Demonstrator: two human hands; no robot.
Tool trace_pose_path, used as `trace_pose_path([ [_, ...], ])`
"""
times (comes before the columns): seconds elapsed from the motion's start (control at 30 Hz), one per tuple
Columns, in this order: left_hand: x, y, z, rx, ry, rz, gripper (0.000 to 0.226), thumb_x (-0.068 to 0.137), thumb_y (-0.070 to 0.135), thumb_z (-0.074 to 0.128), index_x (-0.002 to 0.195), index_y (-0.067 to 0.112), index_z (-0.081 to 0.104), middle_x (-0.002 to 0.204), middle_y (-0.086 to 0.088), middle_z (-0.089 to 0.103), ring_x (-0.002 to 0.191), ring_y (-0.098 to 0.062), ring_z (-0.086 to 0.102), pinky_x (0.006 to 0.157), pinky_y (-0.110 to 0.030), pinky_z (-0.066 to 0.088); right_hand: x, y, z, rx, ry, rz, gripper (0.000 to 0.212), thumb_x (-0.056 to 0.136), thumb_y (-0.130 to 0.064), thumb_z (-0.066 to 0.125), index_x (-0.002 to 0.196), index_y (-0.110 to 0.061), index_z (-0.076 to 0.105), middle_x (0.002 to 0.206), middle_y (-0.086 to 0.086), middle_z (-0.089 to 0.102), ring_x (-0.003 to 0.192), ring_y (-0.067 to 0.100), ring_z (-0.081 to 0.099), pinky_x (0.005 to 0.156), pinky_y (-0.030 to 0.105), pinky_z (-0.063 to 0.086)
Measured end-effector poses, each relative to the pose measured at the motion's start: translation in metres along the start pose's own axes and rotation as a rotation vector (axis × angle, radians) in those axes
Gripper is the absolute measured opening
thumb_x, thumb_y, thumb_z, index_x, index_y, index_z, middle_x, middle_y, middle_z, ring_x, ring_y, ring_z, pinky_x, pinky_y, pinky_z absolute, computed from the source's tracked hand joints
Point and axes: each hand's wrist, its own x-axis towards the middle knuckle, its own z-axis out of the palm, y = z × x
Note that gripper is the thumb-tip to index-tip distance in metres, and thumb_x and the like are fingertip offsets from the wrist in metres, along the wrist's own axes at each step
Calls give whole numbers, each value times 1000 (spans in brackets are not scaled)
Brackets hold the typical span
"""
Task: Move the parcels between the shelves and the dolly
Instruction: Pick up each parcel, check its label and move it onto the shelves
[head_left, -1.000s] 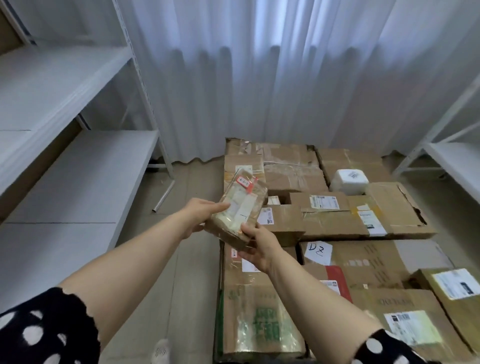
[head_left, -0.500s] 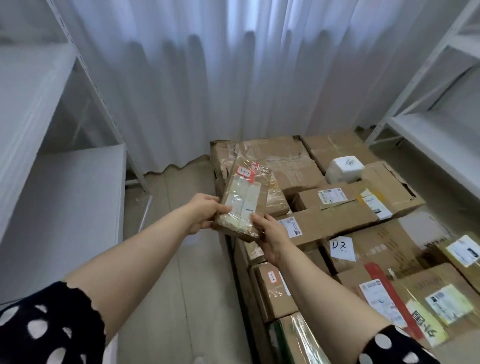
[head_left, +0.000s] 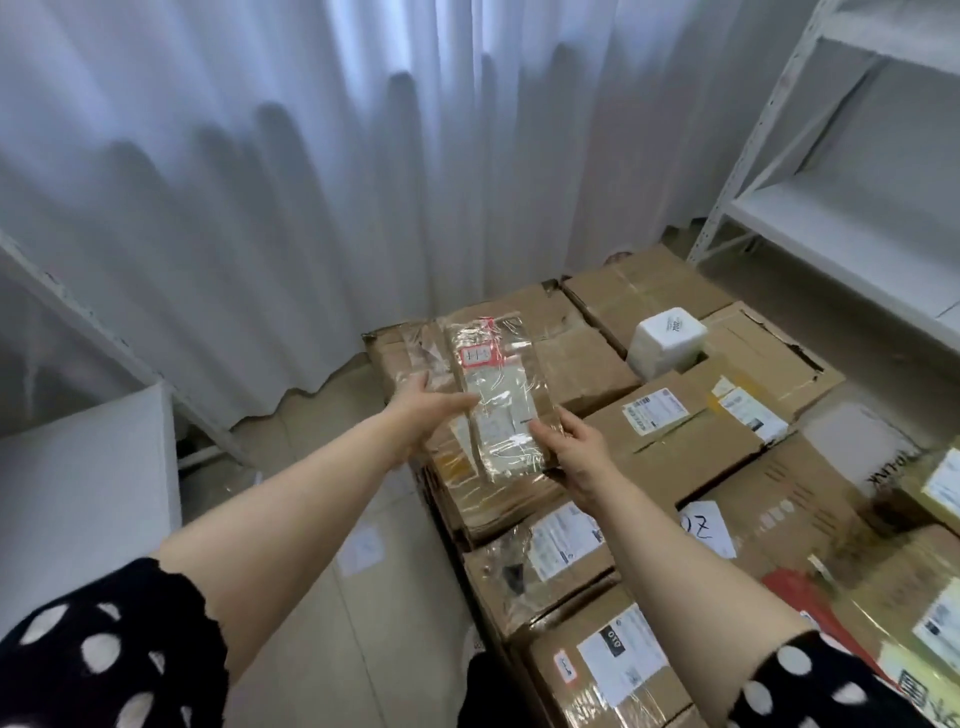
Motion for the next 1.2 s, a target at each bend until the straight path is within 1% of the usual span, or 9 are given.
trace_pose_path([
  [0.17, 80, 65, 3, 127, 92, 229, 90, 76, 31, 78, 150, 27, 26, 154, 1, 31, 136, -27, 39, 108, -46, 39, 61, -42, -30, 53, 45, 31, 57, 83, 0, 67, 136, -10, 49, 121, 17, 62, 91, 25, 64, 74, 34, 55],
  [0.37, 166, 99, 56, 339, -107, 266, 75, 76, 33, 78, 142, 29, 43, 145, 1, 45, 130, -23, 47, 106, -47, 42, 118, -71, -67, -116, 85, 18, 52, 85, 0, 65, 134, -13, 52, 99, 1, 64, 80, 12, 63, 62, 19, 54],
  [0.6, 262, 87, 111, 572, -171, 225, 43, 81, 17, 76, 121, 10, 64, 115, -12, 67, 106, -31, 64, 94, -44, 52, 180, -45, -98, -340, 323, 43, 47, 83, -11, 71, 128, -17, 59, 106, -3, 65, 100, 17, 61, 95, 40, 51],
  [0.7, 296, 70, 127, 710, -233, 195, 8, 84, 13, 71, 87, 14, 64, 83, -11, 62, 76, -25, 58, 78, -38, 53, 209, -21, -101, -617, 414, 105, 50, 83, -26, 71, 131, -21, 57, 121, 2, 62, 110, 21, 58, 98, 42, 47],
  [0.8, 329, 47, 142, 884, -286, 166, 37, 85, 11, 65, 58, 17, 41, 63, -6, 44, 60, -18, 42, 58, -28, 36, 225, -1, -101, -698, 498, 184, 53, 84, -28, 70, 131, -18, 50, 126, -1, 56, 109, 21, 57, 91, 35, 47],
  [0.9, 349, 27, 157, 1046, -337, 104, 31, 85, 6, 63, 60, 13, 47, 58, 0, 46, 50, -11, 42, 46, -20, 33, 233, 20, -102, -757, 545, 268, 34, 87, -25, 67, 115, -22, 48, 115, 2, 59, 98, 22, 58, 82, 39, 51],
  [1.0, 363, 9, 168, 1184, -408, 52, 15, 84, 5, 65, 70, 8, 59, 64, 0, 53, 55, -11, 49, 48, -20, 41, 238, 41, -105, -836, 509, 338, 24, 89, -22, 63, 110, -21, 51, 106, 4, 62, 94, 24, 58, 79, 37, 51],
  [1.13, 380, -9, 177, 1315, -467, 54, 35, 83, 13, 66, 56, 13, 43, 55, 2, 44, 52, -11, 45, 44, -21, 37, 247, 65, -104, -862, 452, 377, 31, 91, -15, 57, 122, -18, 53, 117, 7, 59, 108, 26, 54, 87, 33, 46],
  [1.2, 384, -16, 180, 1360, -494, 58, 28, 83, 14, 65, 63, 14, 45, 60, 4, 45, 65, -16, 53, 59, -23, 49, 251, 74, -103, -878, 433, 395, 37, 92, -12, 55, 128, -18, 52, 123, 9, 53, 113, 25, 51, 92, 32, 44],
])
